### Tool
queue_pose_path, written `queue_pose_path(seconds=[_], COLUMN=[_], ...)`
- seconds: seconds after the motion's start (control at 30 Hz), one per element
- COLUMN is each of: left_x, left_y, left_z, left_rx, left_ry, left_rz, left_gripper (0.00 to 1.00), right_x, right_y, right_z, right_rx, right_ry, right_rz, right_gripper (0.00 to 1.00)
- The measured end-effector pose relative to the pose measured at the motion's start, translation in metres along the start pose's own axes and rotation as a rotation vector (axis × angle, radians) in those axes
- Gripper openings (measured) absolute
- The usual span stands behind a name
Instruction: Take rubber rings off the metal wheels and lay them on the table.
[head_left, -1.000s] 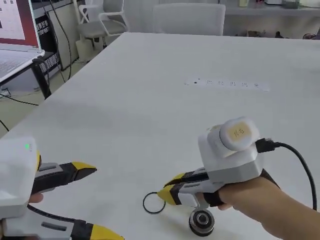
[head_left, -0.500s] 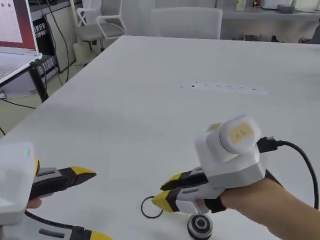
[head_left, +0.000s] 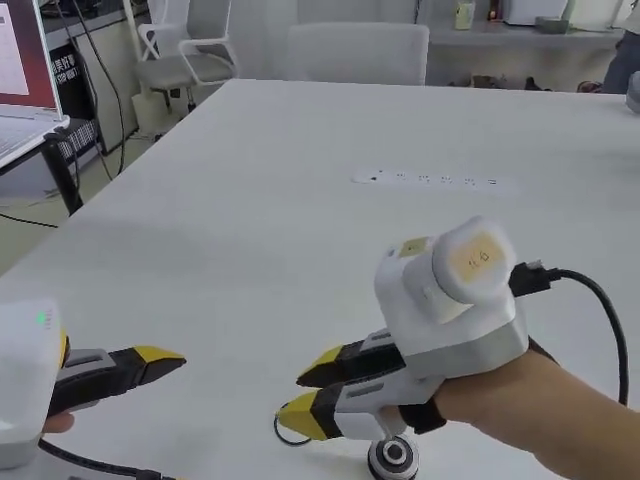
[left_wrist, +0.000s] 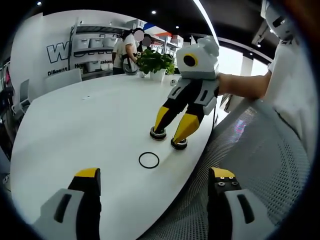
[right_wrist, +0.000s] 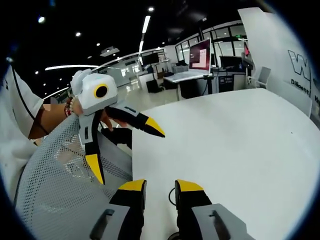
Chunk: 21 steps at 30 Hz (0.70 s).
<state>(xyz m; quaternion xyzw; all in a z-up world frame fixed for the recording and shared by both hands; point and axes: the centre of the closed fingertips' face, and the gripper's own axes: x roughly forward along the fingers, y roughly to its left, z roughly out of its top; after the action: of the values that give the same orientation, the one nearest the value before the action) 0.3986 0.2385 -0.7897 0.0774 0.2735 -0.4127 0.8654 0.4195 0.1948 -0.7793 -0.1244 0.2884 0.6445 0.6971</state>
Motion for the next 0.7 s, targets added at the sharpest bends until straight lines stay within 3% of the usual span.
queue_pose_path(seconds=[0.5,0.7], left_x=[0.001,0.001], left_y=[-0.003,-0.003], left_z=[0.002,0.003], left_rx=[0.005,0.006], left_ry=[-0.005,-0.011], left_rz=[-0.012,-0.014], left_gripper=[0.87,0.87], right_x=[-0.026,-0.040], right_y=[0.012,0.014], right_z=[0.023,0.024], right_rx=[-0.119,-0.153], right_ry=[-0.019,-0.021], right_rz=[-0.004,-0.008], right_gripper=[0.25,0.26])
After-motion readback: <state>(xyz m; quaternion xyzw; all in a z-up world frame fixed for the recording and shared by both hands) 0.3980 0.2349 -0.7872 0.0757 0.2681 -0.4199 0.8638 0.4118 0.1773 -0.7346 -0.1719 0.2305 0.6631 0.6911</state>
